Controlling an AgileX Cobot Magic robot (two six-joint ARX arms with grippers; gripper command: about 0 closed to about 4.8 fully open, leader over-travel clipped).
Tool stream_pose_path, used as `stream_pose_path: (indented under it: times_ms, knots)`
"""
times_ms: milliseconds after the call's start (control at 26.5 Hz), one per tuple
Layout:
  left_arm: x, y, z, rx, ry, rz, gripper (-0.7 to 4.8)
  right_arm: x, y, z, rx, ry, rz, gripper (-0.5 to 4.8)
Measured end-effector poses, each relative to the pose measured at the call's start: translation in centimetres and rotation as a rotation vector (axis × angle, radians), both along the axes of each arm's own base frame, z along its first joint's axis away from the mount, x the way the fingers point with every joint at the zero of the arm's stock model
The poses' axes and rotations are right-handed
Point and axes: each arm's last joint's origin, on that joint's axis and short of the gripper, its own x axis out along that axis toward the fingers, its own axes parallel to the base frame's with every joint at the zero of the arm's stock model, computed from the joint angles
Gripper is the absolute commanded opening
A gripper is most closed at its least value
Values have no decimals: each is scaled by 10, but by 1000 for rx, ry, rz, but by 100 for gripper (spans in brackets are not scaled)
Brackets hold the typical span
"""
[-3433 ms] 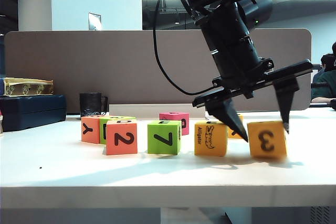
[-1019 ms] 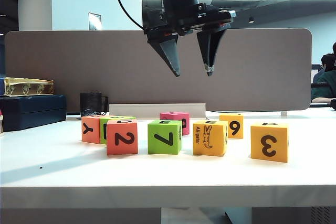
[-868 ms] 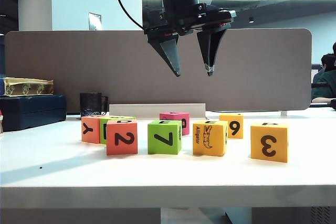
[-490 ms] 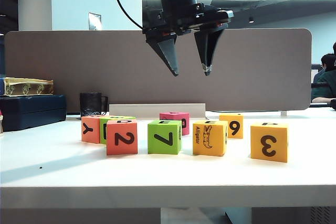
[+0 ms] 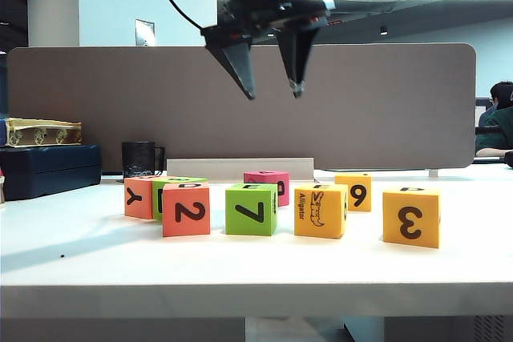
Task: Select the appropriate blocks from the scattered letter blocks on the table and arrange them in a row to spell out "DEEP".
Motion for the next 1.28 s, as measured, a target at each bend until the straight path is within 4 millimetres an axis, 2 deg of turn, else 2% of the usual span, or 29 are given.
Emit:
stream_pose_path:
  times_ms: [377,1094,1283]
  knots:
    - [7,34,25,-33,-41,68,371,24,1,-2,-46,104,14,23]
    - [10,40,25,-22,-36,71,371,44,1,-14,-89,197,32,23]
    - [10,41,25,-20,-35,72,365,54,1,-25,-89,272,36,23]
